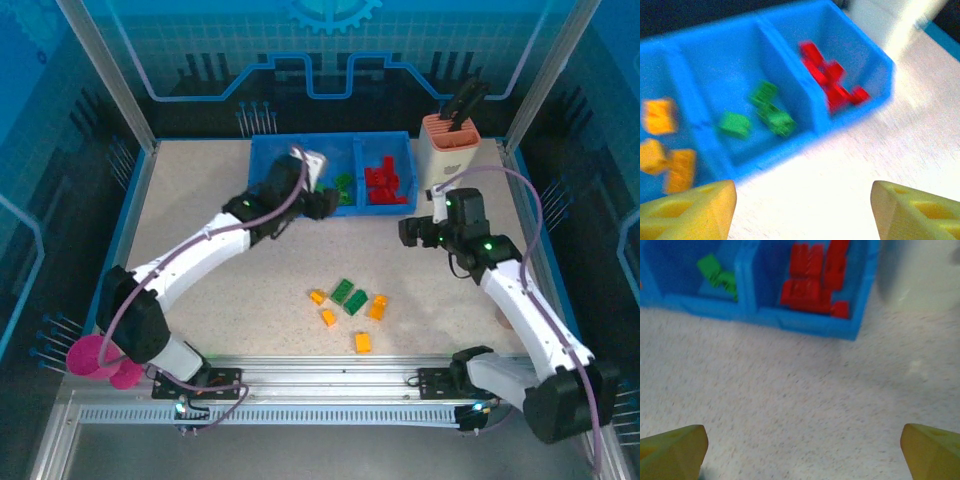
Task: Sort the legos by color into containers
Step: Pick up the lego from the middle-left of the table.
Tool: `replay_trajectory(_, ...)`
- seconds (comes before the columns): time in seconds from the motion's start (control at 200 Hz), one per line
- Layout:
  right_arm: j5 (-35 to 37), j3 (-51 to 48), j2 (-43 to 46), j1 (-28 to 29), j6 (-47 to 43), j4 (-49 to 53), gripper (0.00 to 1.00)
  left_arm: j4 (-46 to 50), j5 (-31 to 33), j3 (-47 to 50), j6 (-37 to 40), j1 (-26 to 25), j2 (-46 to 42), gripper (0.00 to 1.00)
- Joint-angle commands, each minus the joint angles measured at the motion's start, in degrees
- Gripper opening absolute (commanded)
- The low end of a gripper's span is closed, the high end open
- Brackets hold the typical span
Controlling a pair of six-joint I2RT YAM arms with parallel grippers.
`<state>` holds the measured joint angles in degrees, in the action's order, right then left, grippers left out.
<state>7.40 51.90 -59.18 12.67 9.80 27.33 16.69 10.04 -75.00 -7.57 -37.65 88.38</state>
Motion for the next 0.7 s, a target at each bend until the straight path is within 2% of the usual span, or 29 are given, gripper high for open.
replay_trajectory(0.0, 6.18, -1.19, 3.75, -2.52, 6.1, -3.19, 1.0, 2.78, 1.32, 3.24, -5.52, -6.24, -1.32, 0.73)
replay_trajectory(0.12, 4.12, -0.48, 6.15, -4.27, 4.39, -1.13, 1.0, 6.99, 2.7, 1.31, -10.65, -13.38, 2.5, 0.73)
replay_trajectory(0.21, 8.37, 0.18, 6.79, -4.56, 6.07, 0.99, 1.0, 7.69, 2.55, -0.32, -13.97, -18.43, 6.0, 0.73)
replay_trajectory(0.3, 8.27, 0.92, 6.29, -5.32, 6.02, 3.08, 1.0, 9.11, 2.44, -3.09, -16.53, -22.21, 10.74, 0.73)
replay_trajectory(0.46, 5.65, 1.54, 5.74, -5.89, 5.69, 5.4, 1.0, 12.99, 5.67, -7.54, -21.42, -25.98, 17.91, 0.73)
replay_trajectory(0.696, 4.34, 1.27, 4.63, -6.15, 5.25, 6.5, 1.0, 18.92, 6.92, -13.47, -24.3, -28.26, 26.36, 0.73)
